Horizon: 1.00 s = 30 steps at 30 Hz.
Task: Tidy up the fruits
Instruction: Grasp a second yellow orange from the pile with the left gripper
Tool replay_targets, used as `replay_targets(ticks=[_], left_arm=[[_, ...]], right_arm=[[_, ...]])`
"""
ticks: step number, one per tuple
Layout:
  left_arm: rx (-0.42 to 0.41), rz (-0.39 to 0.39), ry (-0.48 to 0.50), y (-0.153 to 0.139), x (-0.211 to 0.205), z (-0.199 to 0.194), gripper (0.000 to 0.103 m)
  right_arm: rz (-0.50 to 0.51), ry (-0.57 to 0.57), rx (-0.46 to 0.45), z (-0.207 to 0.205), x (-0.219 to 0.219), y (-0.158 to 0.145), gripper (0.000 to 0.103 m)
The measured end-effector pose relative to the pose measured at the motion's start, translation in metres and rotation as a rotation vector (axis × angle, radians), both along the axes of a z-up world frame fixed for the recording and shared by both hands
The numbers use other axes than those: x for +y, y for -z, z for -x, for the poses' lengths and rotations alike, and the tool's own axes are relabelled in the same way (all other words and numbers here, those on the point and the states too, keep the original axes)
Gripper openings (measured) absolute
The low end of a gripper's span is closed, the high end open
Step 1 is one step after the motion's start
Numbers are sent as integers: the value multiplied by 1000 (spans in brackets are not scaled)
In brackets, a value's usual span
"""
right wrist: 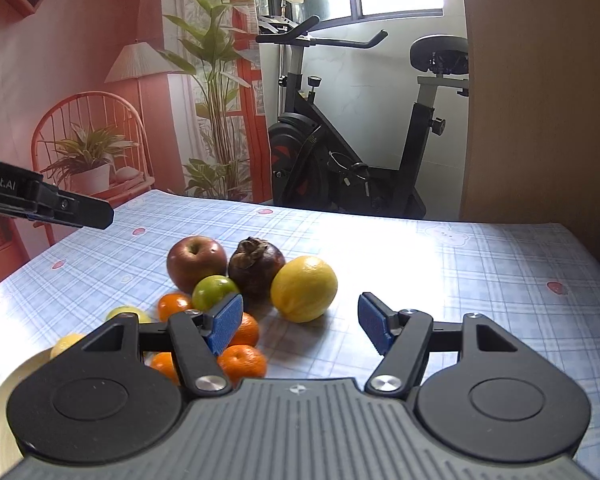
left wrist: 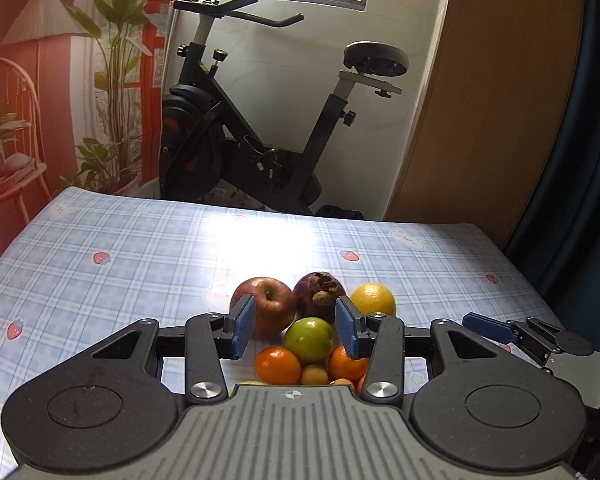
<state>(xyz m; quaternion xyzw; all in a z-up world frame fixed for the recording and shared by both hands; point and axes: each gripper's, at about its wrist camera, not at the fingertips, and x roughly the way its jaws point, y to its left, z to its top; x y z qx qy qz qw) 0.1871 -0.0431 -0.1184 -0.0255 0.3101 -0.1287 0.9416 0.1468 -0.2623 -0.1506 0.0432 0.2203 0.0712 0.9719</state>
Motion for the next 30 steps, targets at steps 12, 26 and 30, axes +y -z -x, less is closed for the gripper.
replay_targets(ticks=[12,26,30], left_arm=[[139,8,81,26,-56,-86,46],[304,28,144,54,-76,-135,46],[329,23,164,61,-77,-140,46]], right_arm=[[-35,-111,57,-55,-21,35,67],[-73,-183,100,-76,-20,42,67],[-64,-189,113,-78,-17,43,67]])
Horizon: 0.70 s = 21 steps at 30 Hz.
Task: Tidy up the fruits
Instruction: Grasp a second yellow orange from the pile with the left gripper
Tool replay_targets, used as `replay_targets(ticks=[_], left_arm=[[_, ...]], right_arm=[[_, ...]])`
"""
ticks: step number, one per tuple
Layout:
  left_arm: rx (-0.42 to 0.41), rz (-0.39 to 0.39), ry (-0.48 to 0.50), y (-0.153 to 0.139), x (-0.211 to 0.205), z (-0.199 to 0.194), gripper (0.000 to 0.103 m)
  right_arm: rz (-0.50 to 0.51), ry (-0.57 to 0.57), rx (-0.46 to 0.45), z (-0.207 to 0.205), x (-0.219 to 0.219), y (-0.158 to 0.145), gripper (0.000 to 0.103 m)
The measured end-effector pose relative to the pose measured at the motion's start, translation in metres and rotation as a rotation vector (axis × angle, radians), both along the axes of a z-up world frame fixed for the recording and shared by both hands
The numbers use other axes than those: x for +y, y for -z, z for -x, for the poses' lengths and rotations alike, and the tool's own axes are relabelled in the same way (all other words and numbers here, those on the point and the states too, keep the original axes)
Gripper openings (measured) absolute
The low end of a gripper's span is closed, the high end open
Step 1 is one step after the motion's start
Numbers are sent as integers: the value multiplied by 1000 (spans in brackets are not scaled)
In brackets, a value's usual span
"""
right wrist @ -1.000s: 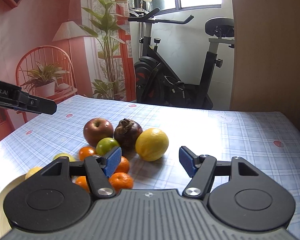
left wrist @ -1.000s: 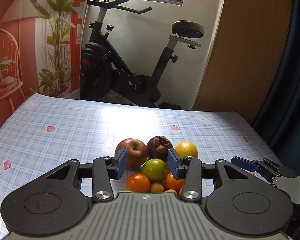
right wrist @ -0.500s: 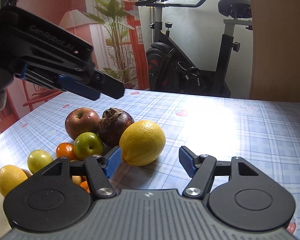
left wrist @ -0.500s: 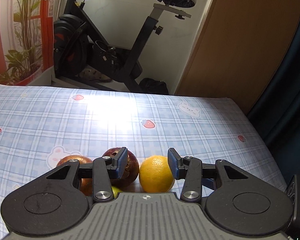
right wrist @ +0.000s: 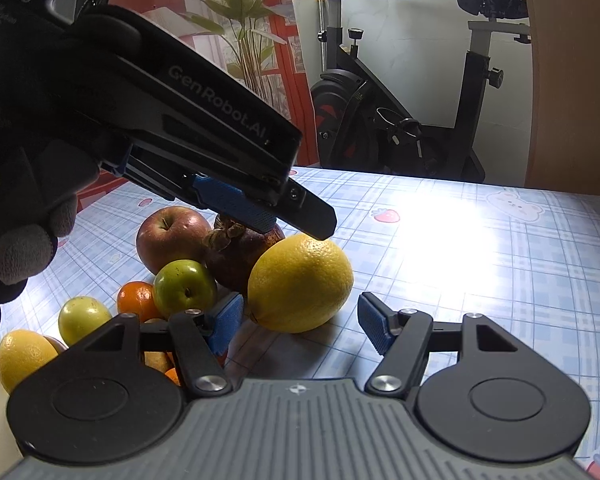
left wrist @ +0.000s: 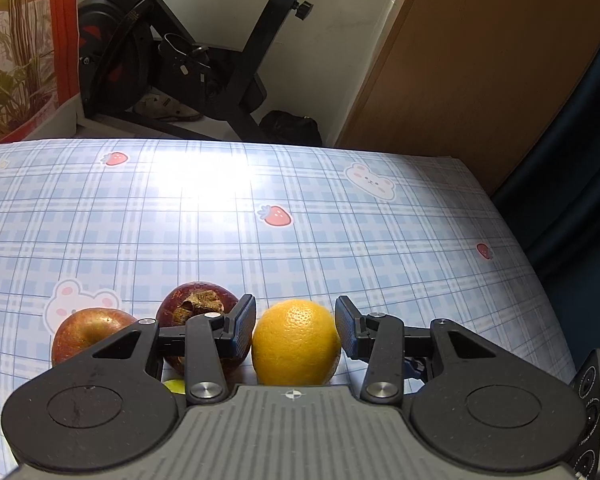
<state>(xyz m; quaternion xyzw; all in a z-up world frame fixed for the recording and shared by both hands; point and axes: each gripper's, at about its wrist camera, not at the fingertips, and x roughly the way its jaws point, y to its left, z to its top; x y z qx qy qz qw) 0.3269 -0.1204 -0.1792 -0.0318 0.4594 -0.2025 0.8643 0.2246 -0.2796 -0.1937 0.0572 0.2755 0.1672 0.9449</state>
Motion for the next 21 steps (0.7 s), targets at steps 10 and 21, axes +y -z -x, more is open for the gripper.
replay_targets(ticks=[10,21], left_arm=[[23,17,12,10,-4,-4,45],[37,43,21,6,-1,-5,43]], right_arm=[[11,-12,51,-21,7,4,67],[-1,5,16,-10,2,4,62]])
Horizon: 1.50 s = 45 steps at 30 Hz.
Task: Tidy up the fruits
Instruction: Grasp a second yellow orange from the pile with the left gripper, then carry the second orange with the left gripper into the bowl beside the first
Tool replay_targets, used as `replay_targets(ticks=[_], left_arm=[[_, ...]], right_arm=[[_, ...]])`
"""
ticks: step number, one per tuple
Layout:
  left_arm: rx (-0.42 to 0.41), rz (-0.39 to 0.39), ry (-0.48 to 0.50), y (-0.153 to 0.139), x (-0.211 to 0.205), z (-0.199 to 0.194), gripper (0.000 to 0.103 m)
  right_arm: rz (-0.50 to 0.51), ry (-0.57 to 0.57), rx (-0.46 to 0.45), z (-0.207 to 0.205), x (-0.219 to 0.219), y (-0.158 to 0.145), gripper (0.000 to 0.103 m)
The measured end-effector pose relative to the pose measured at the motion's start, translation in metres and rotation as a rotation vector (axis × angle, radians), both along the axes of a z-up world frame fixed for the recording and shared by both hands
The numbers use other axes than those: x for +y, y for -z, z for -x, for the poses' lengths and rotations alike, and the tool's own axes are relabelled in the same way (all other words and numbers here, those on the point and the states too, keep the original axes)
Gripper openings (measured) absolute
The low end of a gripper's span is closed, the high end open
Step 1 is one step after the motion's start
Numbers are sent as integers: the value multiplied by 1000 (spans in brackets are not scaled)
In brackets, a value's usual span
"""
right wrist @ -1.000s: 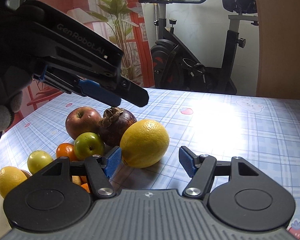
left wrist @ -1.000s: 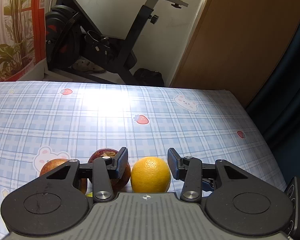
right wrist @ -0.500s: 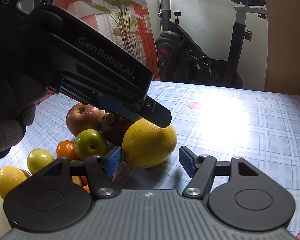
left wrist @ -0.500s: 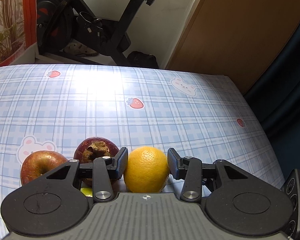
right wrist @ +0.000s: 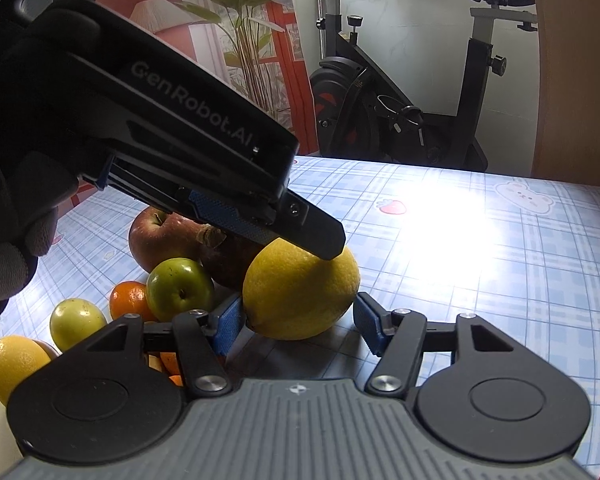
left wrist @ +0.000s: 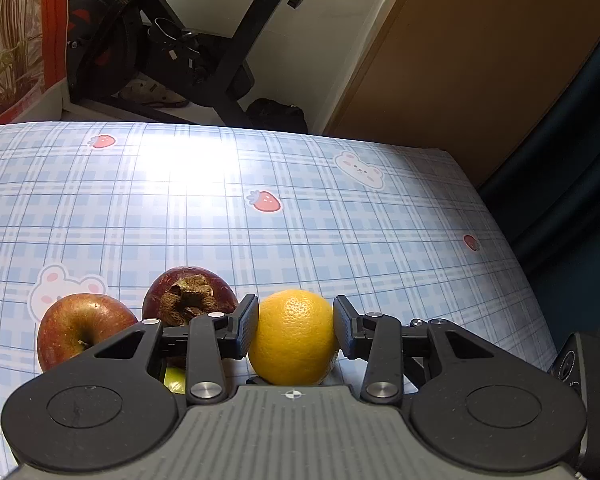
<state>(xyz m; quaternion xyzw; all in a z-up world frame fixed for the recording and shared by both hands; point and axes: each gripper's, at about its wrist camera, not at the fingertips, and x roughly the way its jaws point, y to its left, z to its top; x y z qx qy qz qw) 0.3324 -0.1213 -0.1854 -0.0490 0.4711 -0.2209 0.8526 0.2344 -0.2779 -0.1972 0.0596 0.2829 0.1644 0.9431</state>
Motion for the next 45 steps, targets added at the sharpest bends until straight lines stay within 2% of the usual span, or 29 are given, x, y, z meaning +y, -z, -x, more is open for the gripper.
replay_targets(ticks=[9,17,27,33,45], left_arm=[[-30,10,63,-19,-9,34,42],[-51,45,82,-44,4,80,42],[-9,95,54,-52,54,141,42],[-21,103,30,-50,84,182,42],[18,81,-52,-36,147,218,43]], right_arm=[[10,30,-23,35,-1,-19,62],[19,24,-32,73,15,-45,62],[23,-35,-17,128,66,-60,62],[18,-89,16,153,96,-60,62],[0,-244,112,158,154,-46,62]])
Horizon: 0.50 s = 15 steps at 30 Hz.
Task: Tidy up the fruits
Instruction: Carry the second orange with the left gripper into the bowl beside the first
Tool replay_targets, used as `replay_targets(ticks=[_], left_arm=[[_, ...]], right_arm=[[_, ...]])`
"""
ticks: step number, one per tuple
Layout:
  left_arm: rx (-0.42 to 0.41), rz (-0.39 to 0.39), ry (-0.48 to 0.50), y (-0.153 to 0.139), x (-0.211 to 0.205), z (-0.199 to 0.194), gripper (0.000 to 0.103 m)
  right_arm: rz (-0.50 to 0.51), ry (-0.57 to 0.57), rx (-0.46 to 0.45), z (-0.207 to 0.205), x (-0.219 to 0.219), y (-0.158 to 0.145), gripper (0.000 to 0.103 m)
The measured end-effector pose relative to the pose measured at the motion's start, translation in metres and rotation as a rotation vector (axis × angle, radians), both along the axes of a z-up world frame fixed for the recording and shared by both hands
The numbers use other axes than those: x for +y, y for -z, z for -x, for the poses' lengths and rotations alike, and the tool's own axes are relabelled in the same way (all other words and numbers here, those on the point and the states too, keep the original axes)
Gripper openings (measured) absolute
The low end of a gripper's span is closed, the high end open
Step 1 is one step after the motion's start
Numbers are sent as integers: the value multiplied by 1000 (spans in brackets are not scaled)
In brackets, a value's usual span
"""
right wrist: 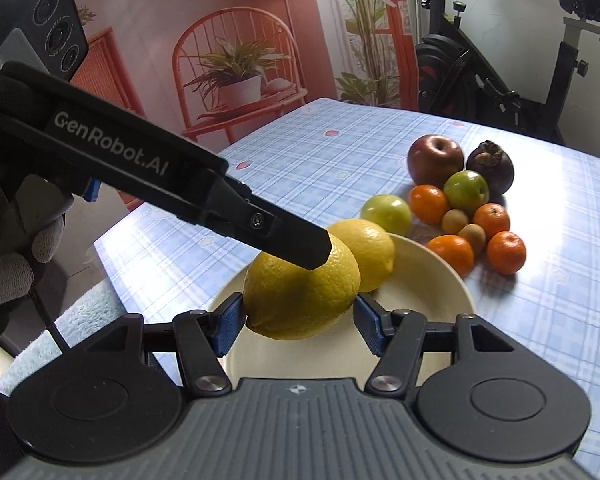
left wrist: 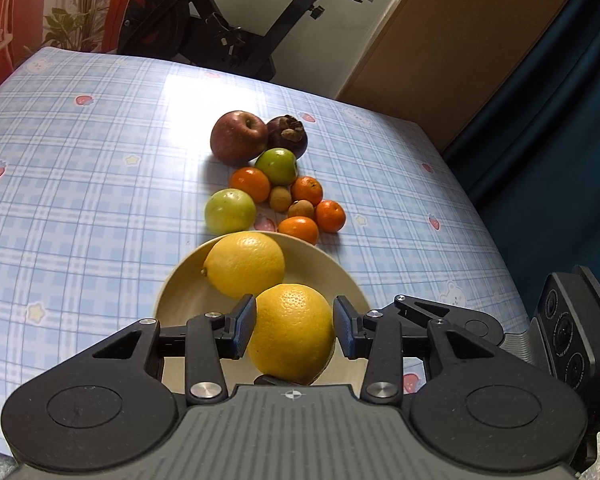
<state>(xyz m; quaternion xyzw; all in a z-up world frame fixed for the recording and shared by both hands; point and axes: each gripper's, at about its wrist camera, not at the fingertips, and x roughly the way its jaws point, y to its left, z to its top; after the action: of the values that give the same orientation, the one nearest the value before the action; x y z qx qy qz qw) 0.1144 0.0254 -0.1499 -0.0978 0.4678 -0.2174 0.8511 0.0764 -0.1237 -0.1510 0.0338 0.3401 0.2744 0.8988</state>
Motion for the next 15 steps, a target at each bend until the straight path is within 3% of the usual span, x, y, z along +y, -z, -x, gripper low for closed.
replay_targets(ticks=[7,15], left_arm=[[50,0,-48,25,23,-13,43],[39,-1,-72,33,32,-22,43]], right_arm=[[-11,-36,70,-22,21,23,62],[0,-34,51,-37,31,34,62]])
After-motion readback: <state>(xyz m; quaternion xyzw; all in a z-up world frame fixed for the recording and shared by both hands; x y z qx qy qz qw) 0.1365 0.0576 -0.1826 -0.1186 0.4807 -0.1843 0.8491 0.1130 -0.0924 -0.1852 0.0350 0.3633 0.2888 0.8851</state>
